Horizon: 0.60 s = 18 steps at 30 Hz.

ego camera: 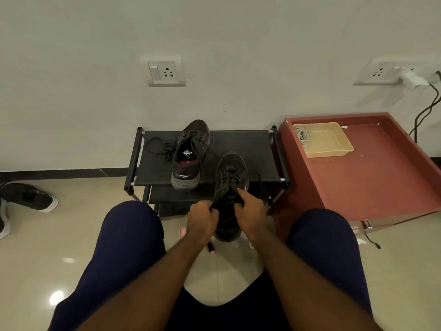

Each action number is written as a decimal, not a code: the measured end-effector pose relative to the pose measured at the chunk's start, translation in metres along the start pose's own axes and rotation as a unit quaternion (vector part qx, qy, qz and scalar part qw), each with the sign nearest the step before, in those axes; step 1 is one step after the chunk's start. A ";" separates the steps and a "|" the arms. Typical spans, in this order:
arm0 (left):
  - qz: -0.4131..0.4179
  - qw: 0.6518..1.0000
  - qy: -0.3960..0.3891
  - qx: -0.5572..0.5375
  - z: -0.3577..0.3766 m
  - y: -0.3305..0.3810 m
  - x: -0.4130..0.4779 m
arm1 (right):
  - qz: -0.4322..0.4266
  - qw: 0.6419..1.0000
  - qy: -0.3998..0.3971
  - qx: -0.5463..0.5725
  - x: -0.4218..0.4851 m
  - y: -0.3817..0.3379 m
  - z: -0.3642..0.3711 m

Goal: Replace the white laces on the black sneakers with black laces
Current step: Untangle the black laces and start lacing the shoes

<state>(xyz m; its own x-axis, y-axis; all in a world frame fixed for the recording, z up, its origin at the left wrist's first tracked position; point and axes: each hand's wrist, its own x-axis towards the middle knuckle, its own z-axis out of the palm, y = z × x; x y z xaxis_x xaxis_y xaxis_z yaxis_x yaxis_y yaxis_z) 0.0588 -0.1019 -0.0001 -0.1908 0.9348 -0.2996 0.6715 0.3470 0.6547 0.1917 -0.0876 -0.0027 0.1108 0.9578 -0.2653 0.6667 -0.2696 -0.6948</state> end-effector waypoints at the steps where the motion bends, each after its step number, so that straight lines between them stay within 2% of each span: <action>1: 0.003 1.000 0.001 -0.008 0.000 -0.002 0.000 | 0.004 1.000 0.001 0.000 0.001 -0.001 -0.002; 7: -0.028 0.998 0.011 -0.046 -0.004 -0.001 0.001 | 0.021 0.999 0.010 0.029 -0.005 -0.002 -0.007; 9: -0.045 0.997 0.047 -0.045 -0.003 0.002 -0.002 | 0.040 0.999 0.028 0.012 -0.011 -0.001 -0.004; 12: -0.022 0.996 0.073 -0.047 -0.001 0.010 -0.006 | 0.060 0.996 0.056 -0.028 -0.023 -0.004 -0.001; 15: 0.022 0.999 0.019 -0.019 0.001 0.016 -0.006 | 0.054 0.997 0.058 -0.007 -0.030 -0.003 0.005; 18: 0.024 0.998 -0.045 0.031 0.008 0.023 -0.005 | 0.042 0.998 0.044 -0.012 -0.027 0.000 0.006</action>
<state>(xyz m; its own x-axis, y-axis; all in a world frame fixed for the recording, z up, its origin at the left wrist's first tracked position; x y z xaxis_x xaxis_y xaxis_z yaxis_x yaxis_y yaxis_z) 0.0805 -0.0994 0.0109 -0.0941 0.9388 -0.3314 0.7215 0.2937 0.6271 0.1845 -0.1136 0.0004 0.2304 0.9374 -0.2612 0.6697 -0.3475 -0.6563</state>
